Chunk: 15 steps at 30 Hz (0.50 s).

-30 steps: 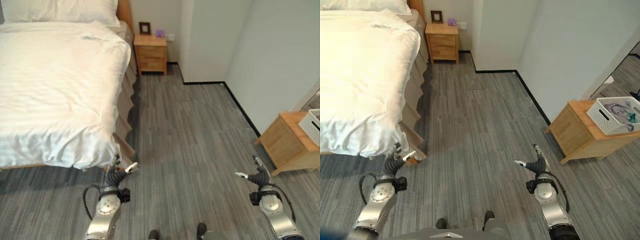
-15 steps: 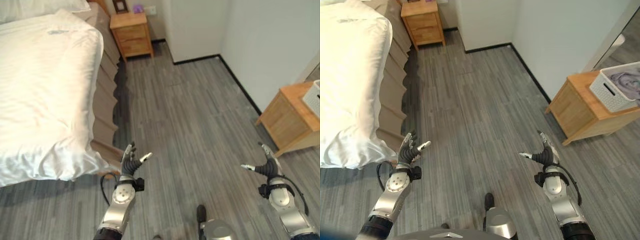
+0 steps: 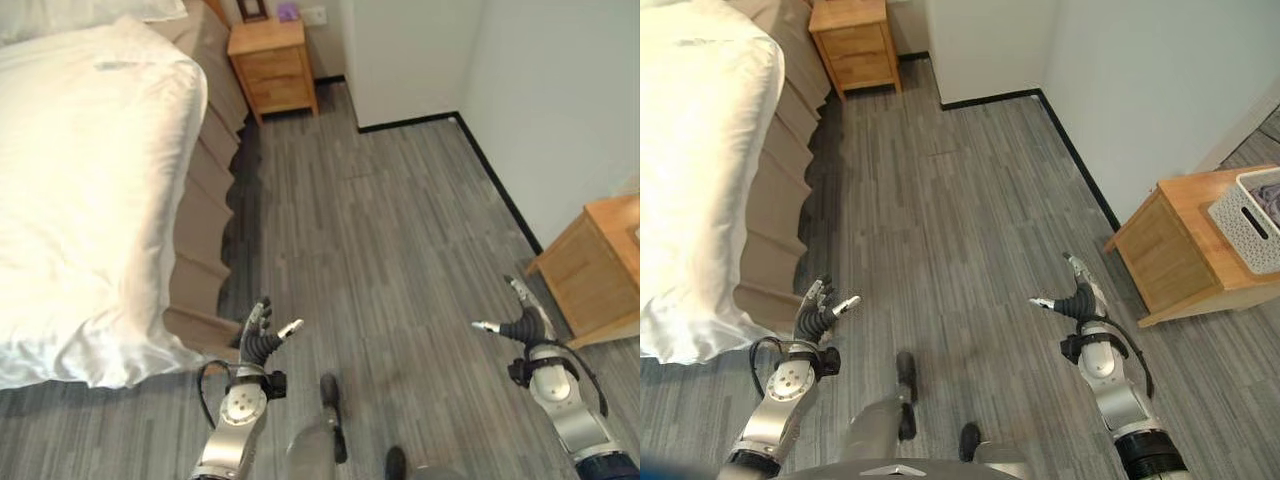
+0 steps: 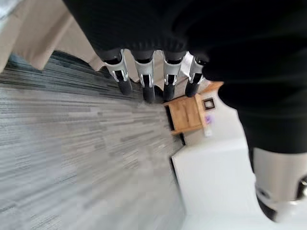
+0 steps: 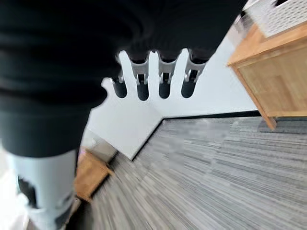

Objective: Making the bed.

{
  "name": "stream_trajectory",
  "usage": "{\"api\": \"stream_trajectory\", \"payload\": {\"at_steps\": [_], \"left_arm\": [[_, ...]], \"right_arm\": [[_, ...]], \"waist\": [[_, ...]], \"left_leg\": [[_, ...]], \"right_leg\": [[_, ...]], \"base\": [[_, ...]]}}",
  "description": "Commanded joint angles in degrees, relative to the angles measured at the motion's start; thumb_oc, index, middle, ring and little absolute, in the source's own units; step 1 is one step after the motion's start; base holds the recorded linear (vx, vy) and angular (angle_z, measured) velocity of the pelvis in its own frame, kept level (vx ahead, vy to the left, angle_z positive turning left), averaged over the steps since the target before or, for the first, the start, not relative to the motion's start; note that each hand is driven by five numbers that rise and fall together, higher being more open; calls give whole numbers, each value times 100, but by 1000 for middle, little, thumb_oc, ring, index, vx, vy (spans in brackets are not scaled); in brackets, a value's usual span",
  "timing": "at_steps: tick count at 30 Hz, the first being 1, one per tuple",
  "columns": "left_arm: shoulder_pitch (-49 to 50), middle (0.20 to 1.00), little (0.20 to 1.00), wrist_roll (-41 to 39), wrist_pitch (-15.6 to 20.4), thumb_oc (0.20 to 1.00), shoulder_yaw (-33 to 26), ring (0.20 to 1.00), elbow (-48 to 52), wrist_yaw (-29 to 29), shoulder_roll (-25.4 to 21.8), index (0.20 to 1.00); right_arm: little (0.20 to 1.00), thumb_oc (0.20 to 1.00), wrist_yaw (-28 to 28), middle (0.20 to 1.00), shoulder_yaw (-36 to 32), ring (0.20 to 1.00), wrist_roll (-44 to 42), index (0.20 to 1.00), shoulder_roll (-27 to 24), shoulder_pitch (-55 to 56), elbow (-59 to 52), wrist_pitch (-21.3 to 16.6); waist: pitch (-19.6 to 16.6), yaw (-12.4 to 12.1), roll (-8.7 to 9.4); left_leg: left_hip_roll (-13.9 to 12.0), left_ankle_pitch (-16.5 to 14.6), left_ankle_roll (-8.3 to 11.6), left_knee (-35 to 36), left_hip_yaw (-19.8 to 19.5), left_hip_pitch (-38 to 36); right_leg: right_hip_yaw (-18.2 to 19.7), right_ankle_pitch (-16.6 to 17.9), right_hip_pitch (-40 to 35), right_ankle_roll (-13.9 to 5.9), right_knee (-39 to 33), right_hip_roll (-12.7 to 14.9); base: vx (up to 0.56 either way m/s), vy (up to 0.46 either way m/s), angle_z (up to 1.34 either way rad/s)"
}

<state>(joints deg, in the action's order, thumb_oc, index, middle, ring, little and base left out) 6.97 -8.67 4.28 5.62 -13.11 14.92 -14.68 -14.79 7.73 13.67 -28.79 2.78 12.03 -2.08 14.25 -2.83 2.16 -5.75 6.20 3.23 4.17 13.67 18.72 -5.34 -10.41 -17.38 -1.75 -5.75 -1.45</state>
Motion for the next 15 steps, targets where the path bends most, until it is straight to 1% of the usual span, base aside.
{"api": "stream_trajectory", "payload": {"at_steps": [1,2,3,4,5,6,7,8,9,10,11,12,13,14,15], "left_arm": [[88,1000,1000,140,252,1000,-90,1000,792,-27,-130,1000],[113,1000,1000,126,257,1000,-112,1000,799,-10,-140,1000],[90,1000,1000,106,240,1000,-105,1000,814,-22,-170,1000],[11,1000,1000,71,216,1000,-58,1000,721,12,-237,1000],[4,1000,1000,70,218,1000,-60,1000,716,12,-240,1000],[-82,1000,1000,58,187,1000,-44,1000,651,50,-305,1000],[-126,1000,1000,71,172,1000,-51,1000,628,77,-391,1000],[-200,1000,1000,68,178,1000,-37,1000,623,105,-479,1000],[-269,1000,1000,88,165,1000,-79,1000,628,170,-540,1000],[-317,1000,1000,88,169,1000,-94,1000,624,208,-581,1000],[-392,1000,1000,64,179,1000,-112,1000,630,243,-618,1000],[-380,1000,1000,55,207,1000,-139,1000,694,198,-641,1000],[-376,1000,1000,54,205,1000,-141,1000,698,196,-640,1000],[-390,1000,1000,63,203,1000,-139,1000,702,185,-641,1000],[-415,1000,1000,63,200,1000,-151,1000,693,184,-631,1000]], "right_arm": [[1000,1000,54,1000,-208,1000,222,1000,-152,-29,-453,-247],[1000,1000,99,1000,-190,1000,314,1000,-106,-14,-487,-240],[1000,1000,95,1000,-163,1000,381,1000,-81,2,-470,-245],[1000,1000,86,1000,-74,1000,497,1000,7,2,-433,-202],[1000,1000,84,1000,-72,1000,499,1000,11,-5,-430,-202],[1000,1000,96,1000,-10,1000,575,1000,24,-82,-396,-148],[1000,1000,98,1000,38,1000,605,1000,27,-159,-413,-131],[1000,1000,65,1000,78,1000,612,1000,31,-239,-466,-149],[1000,1000,57,1000,98,1000,643,1000,54,-319,-513,-139],[1000,1000,42,1000,109,1000,676,1000,76,-348,-573,-131],[1000,1000,31,1000,147,1000,702,1000,67,-413,-592,-140],[1000,1000,75,1000,117,1000,693,1000,49,-440,-720,-143],[1000,1000,79,1000,117,1000,693,1000,46,-437,-725,-140],[1000,1000,86,1000,95,1000,675,1000,61,-441,-735,-147],[1000,1000,68,1000,33,1000,611,1000,87,-419,-766,-161]], "waist": [[-283,-184,-131],[-355,-233,-65],[-405,-269,1],[-461,-273,222],[-470,-297,210],[-430,-247,270],[-389,-224,271],[-348,-137,289],[-315,-114,220],[-290,-77,142],[-257,-29,124],[-264,78,84],[-265,100,80],[-251,181,88],[-262,309,115]], "left_leg": [[-353,475,250,-29,33,-359],[-312,575,220,-61,21,-397],[-278,578,156,-110,37,-436],[-71,350,2,-134,125,-703],[-98,359,1,-137,145,-687],[4,198,-93,-136,175,-910],[35,83,-167,-147,202,-1069],[104,-77,-225,-118,176,-1311],[38,-189,-262,-96,195,-1511],[-21,-284,-285,-72,185,-1658],[-57,-391,-261,-29,191,-1810],[-82,-518,-194,53,144,-2029],[-91,-540,-182,43,122,-2030],[-83,-641,-151,75,77,-2174],[-78,-805,-85,83,-25,-2369]], "right_leg": [[268,-308,-257,-481,75,687],[320,-283,-368,-519,75,776],[345,-238,-380,-587,269,868],[335,173,-70,-857,1204,1141],[367,191,-37,-856,1207,1126],[419,813,305,-1076,1862,1241],[501,1294,582,-1196,2448,1276],[516,1607,827,-1242,2937,1309],[406,1816,1156,-1230,3287,1413],[219,1828,1412,-1114,3447,1533],[-57,1657,1679,-1009,3378,1720],[-410,1274,1944,-916,2869,1732],[-438,1245,1922,-910,2872,1728],[-529,964,2063,-861,2621,1611],[-608,825,2216,-816,2031,1416]], "base": [[625,141,-58],[428,86,-50],[712,160,-64],[500,128,-47],[387,116,-32],[205,93,-21],[367,129,-10],[388,125,5],[390,96,28],[417,73,27],[546,19,21],[451,-6,15],[441,-28,45],[407,-66,79],[587,-109,103]]}}
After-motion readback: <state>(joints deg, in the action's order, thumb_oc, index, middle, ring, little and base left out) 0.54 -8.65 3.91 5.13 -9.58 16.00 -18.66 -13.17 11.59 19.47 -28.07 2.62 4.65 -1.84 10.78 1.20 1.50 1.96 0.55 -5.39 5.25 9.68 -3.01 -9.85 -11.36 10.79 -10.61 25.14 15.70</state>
